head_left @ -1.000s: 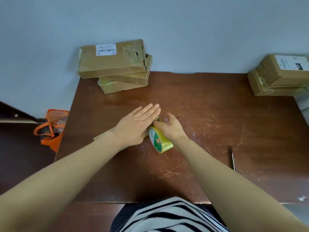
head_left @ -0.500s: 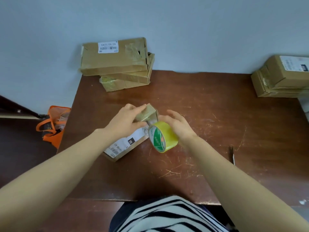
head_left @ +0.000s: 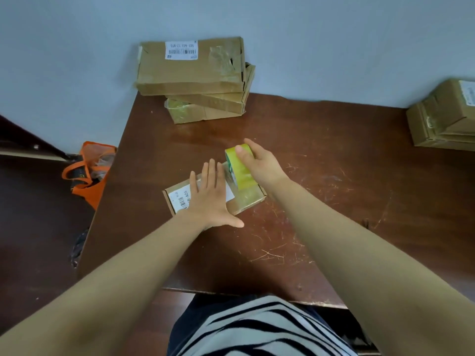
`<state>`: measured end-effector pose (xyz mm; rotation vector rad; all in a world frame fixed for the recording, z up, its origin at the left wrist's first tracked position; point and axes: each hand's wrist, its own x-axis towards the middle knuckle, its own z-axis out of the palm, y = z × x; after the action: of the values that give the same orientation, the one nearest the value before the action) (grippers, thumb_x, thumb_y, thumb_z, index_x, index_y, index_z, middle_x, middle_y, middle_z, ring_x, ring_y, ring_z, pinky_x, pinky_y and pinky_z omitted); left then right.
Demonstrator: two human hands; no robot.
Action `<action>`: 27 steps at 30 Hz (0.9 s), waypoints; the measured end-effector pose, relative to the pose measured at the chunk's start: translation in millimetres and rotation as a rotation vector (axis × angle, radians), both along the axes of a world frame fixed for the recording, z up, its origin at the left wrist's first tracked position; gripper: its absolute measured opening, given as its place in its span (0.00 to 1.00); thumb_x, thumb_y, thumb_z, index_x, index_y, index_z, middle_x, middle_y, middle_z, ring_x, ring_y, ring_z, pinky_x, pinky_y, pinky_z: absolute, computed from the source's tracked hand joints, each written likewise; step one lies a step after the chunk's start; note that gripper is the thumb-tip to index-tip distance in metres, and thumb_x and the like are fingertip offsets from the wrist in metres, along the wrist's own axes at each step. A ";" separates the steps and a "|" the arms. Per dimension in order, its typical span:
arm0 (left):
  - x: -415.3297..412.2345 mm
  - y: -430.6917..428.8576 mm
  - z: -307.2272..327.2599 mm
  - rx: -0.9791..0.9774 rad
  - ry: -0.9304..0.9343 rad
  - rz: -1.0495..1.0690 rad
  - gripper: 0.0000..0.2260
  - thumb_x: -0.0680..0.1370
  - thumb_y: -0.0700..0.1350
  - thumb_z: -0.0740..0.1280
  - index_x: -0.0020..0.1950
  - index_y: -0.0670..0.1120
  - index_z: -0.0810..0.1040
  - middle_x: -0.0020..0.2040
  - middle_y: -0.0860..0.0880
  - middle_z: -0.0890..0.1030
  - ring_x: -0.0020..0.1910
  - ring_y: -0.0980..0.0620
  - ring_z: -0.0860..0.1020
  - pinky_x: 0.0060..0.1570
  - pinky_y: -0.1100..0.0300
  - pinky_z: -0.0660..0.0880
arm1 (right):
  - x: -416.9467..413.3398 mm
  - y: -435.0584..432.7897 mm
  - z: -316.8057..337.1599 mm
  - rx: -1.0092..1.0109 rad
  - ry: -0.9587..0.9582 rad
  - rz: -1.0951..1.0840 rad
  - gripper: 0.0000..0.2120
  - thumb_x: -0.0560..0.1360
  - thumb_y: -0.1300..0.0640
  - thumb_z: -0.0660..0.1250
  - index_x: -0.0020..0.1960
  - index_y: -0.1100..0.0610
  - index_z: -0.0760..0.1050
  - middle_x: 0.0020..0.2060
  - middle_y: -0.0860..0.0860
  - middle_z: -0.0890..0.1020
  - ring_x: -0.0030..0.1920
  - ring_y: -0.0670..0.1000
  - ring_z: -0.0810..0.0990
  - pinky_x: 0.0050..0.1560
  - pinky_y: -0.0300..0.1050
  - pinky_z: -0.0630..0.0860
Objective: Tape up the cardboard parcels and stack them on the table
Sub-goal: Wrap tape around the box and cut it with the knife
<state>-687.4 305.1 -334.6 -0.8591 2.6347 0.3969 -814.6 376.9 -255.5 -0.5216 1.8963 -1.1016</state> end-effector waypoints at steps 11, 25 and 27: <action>-4.4 4.2 -4.9 -0.103 0.140 0.076 0.57 0.61 0.64 0.71 0.77 0.41 0.43 0.75 0.45 0.51 0.75 0.45 0.48 0.73 0.45 0.39 | 34.2 46.5 9.5 -0.055 0.154 -0.072 0.16 0.79 0.54 0.62 0.64 0.39 0.70 0.57 0.42 0.79 0.46 0.49 0.83 0.49 0.44 0.79; -3.0 4.3 2.7 -0.086 0.069 0.000 0.61 0.59 0.64 0.74 0.76 0.41 0.40 0.75 0.44 0.49 0.75 0.44 0.47 0.73 0.44 0.42 | 58.0 90.2 -29.7 0.231 -0.200 -0.231 0.07 0.78 0.54 0.66 0.43 0.51 0.81 0.23 0.51 0.79 0.23 0.53 0.80 0.30 0.44 0.80; -3.2 3.5 3.3 -0.069 0.063 -0.010 0.61 0.59 0.64 0.74 0.76 0.42 0.38 0.76 0.45 0.46 0.75 0.44 0.44 0.72 0.45 0.40 | 52.7 85.3 -35.5 0.258 -0.269 -0.261 0.07 0.78 0.58 0.66 0.42 0.56 0.80 0.22 0.52 0.79 0.21 0.52 0.78 0.28 0.43 0.79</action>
<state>-690.6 308.6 -331.3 -0.8685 2.7234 0.3374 -761.9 462.2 -291.0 0.0203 1.8626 -1.0117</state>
